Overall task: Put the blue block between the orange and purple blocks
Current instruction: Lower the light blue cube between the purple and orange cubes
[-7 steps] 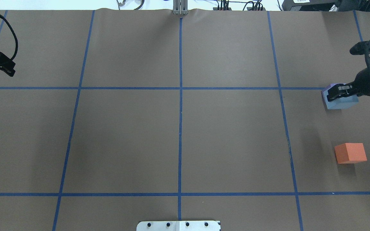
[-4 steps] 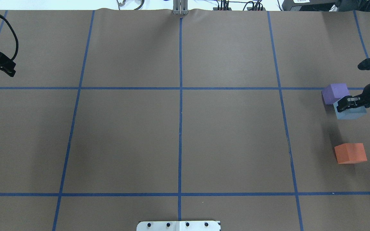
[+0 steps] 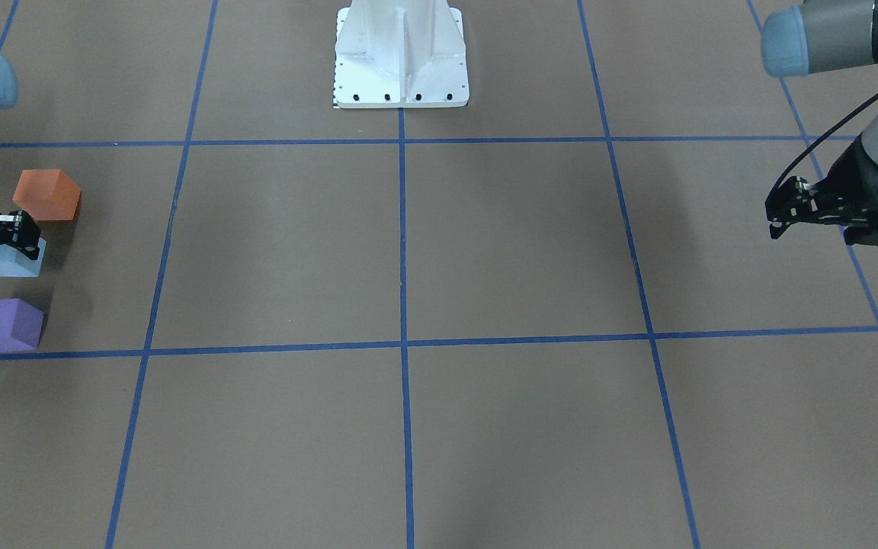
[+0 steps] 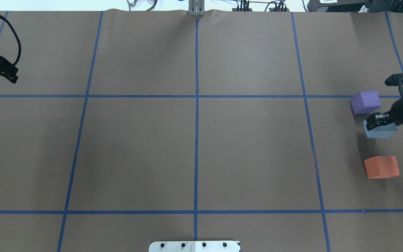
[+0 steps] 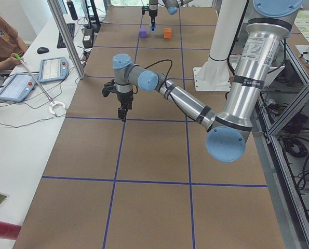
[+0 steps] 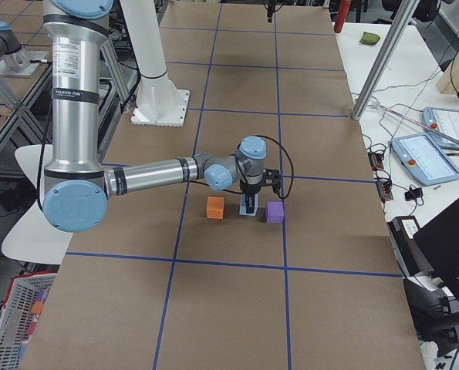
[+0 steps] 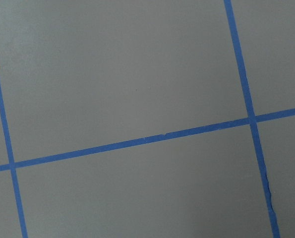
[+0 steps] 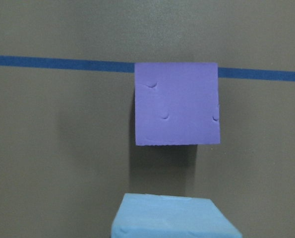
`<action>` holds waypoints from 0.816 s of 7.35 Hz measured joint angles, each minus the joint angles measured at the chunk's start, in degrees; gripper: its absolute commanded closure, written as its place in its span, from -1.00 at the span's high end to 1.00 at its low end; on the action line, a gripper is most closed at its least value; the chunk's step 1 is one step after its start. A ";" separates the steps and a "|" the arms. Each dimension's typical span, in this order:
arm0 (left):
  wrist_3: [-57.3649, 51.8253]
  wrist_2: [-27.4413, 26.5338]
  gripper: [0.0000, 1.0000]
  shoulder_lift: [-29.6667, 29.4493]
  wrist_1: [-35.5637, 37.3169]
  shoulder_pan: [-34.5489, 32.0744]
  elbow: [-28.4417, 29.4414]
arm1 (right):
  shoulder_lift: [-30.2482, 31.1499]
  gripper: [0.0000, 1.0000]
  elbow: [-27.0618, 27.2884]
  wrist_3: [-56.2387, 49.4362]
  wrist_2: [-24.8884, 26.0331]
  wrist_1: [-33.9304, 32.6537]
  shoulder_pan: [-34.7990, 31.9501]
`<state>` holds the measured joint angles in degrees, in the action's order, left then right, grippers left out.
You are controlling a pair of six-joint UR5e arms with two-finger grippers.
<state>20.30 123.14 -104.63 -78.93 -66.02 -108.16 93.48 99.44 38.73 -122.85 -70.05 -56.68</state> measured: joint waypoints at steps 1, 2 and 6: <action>0.00 -0.10 1.00 -0.03 0.00 0.00 -0.02 | 0.01 -1.00 -0.52 0.02 0.04 0.00 0.81; 0.00 -0.20 1.00 -0.04 0.00 -0.03 -0.03 | 0.05 -1.00 -0.86 0.01 0.06 0.00 1.34; 0.00 -0.34 1.00 -0.06 0.00 -0.04 0.04 | -0.20 0.40 -1.88 -0.05 -0.10 -0.07 1.81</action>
<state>20.30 122.80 -104.69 -78.93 -66.07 -108.12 93.28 97.56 38.67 -122.95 -70.12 -54.87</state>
